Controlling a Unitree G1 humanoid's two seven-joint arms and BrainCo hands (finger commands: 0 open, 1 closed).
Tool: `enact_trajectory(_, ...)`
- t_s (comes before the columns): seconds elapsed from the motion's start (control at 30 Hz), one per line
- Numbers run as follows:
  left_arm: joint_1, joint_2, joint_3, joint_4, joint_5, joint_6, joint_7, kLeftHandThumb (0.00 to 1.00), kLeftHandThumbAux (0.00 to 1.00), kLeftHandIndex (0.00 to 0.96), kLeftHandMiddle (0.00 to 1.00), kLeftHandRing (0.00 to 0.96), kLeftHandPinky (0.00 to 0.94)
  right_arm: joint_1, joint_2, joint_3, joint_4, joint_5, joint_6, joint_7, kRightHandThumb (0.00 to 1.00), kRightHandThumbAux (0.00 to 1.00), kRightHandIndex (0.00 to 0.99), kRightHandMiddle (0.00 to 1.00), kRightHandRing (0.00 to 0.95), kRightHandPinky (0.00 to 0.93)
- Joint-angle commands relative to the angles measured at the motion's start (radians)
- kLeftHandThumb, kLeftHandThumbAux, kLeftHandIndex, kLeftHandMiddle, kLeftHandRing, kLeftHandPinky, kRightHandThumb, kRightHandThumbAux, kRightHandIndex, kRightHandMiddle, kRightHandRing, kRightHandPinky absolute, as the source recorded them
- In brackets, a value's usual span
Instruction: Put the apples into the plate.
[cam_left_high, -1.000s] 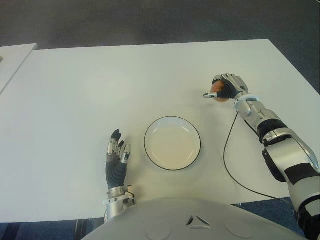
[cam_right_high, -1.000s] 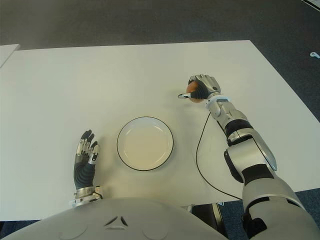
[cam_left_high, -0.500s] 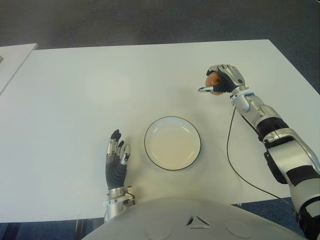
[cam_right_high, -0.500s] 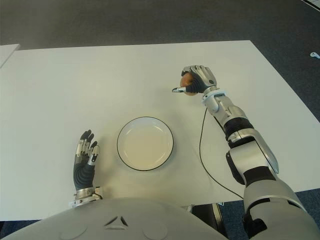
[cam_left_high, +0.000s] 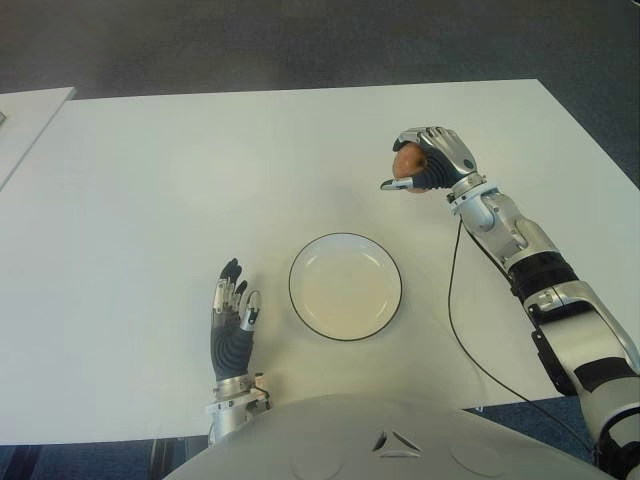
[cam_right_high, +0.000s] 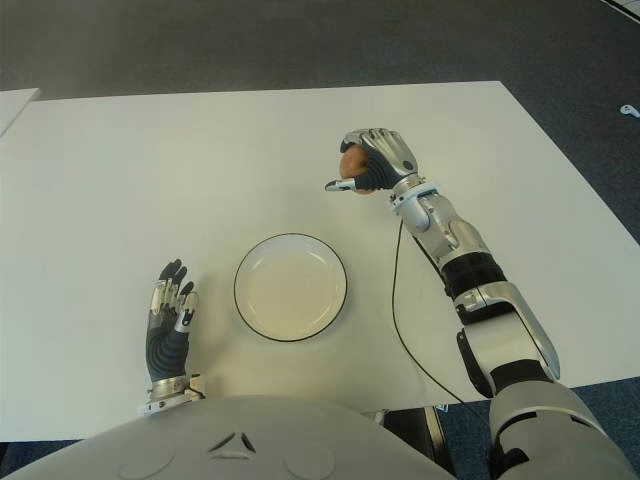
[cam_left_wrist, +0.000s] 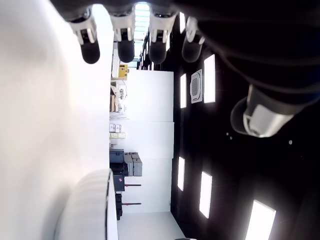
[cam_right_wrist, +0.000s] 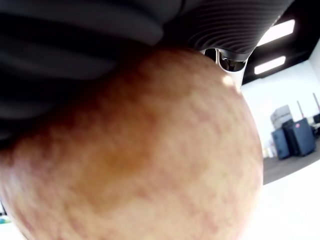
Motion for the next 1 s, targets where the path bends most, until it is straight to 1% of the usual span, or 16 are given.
enact_trajectory(0.03,0.013,-0.024,0.005,0.033,-0.031,0.078,-0.015,0.081,0.461,0.0,0.0,0.0,0.0,0.037,0.002,-0.014,-0.089,0.001,0.015,0.042,0.953,0.658,0.388,0.5,0.519,0.811)
enact_trajectory(0.2,0.024,-0.028,-0.003,0.019,-0.027,0.088,-0.01,0.096,0.474,0.0,0.0,0.0,0.0,0.055,0.0,-0.01,-0.152,-0.012,-0.01,0.068,0.954,0.657,0.388,0.503,0.519,0.818)
enact_trajectory(0.3,0.024,-0.025,-0.006,0.021,-0.019,0.08,-0.009,0.098,0.481,0.0,0.0,0.0,0.0,0.06,0.002,-0.012,-0.17,-0.017,-0.022,0.076,0.954,0.657,0.387,0.505,0.519,0.82)
enact_trajectory(0.4,0.017,-0.017,-0.005,0.027,-0.014,0.068,-0.014,0.089,0.483,0.0,0.0,0.0,0.0,0.075,0.007,-0.01,-0.22,-0.021,-0.037,0.092,0.954,0.657,0.387,0.505,0.519,0.821)
enact_trajectory(0.57,0.009,-0.013,-0.004,0.036,-0.001,0.051,-0.013,0.083,0.489,0.0,0.0,0.0,0.0,0.134,0.029,0.003,-0.36,-0.033,-0.005,0.146,0.953,0.657,0.388,0.505,0.517,0.806)
enact_trajectory(0.63,0.005,-0.01,-0.004,0.044,0.007,0.04,-0.012,0.08,0.489,0.0,0.0,0.0,0.0,0.15,0.037,0.005,-0.39,-0.038,0.001,0.158,0.953,0.657,0.388,0.505,0.517,0.809)
enact_trajectory(0.7,0.001,-0.009,-0.002,0.052,0.013,0.032,-0.012,0.077,0.487,0.0,0.0,0.0,0.0,0.16,0.043,0.003,-0.406,-0.041,0.001,0.167,0.953,0.657,0.388,0.504,0.517,0.81)
enact_trajectory(0.87,-0.012,-0.003,0.002,0.082,0.025,-0.005,-0.014,0.07,0.477,0.0,0.0,0.0,0.0,0.165,0.053,0.017,-0.413,-0.062,-0.033,0.168,0.953,0.657,0.388,0.503,0.517,0.811)
enact_trajectory(1.0,-0.018,-0.005,0.005,0.09,0.016,-0.005,-0.018,0.067,0.467,0.0,0.0,0.0,0.0,0.168,0.051,0.029,-0.416,-0.082,-0.073,0.169,0.952,0.658,0.387,0.503,0.517,0.812)
